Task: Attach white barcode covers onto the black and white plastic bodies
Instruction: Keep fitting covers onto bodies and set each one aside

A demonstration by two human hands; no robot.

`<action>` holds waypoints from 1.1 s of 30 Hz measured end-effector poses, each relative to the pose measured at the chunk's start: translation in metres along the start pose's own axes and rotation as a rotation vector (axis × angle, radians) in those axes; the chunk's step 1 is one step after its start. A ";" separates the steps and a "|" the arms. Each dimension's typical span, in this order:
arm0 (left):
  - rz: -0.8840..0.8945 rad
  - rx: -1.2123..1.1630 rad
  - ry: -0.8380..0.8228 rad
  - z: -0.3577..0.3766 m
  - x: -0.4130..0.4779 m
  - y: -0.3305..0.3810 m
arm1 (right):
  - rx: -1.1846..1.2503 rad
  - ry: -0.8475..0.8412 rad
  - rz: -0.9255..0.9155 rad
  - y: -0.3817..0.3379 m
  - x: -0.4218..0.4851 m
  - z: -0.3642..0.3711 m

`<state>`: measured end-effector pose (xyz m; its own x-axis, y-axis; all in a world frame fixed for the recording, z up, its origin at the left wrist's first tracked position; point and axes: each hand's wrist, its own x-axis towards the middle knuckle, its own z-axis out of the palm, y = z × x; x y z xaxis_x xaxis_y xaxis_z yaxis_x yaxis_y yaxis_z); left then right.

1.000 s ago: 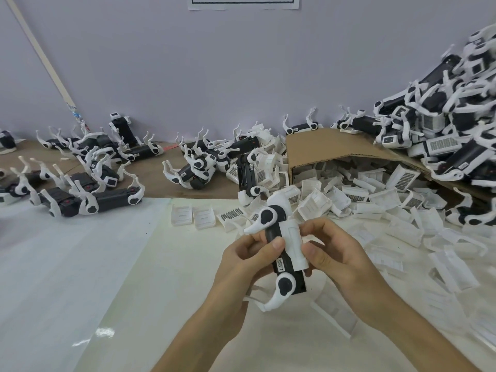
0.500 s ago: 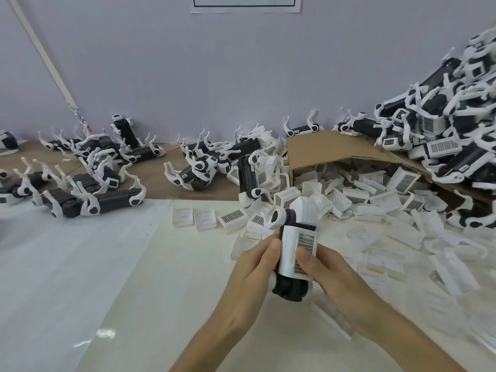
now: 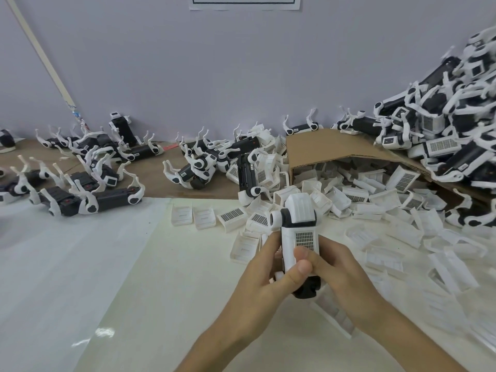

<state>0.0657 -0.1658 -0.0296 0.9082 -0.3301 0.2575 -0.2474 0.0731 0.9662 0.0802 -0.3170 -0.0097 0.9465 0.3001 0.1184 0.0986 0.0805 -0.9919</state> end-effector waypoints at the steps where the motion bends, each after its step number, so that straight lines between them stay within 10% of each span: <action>1: -0.001 0.002 0.005 0.000 0.000 0.001 | -0.001 0.000 -0.007 0.000 0.000 -0.001; 33: -0.030 0.039 0.131 0.001 0.001 -0.005 | -0.227 -0.085 0.022 0.010 0.007 -0.015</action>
<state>0.0678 -0.1677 -0.0339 0.9509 -0.2059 0.2312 -0.2305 0.0277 0.9727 0.0924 -0.3287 -0.0196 0.9208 0.3794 0.0903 0.1536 -0.1400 -0.9782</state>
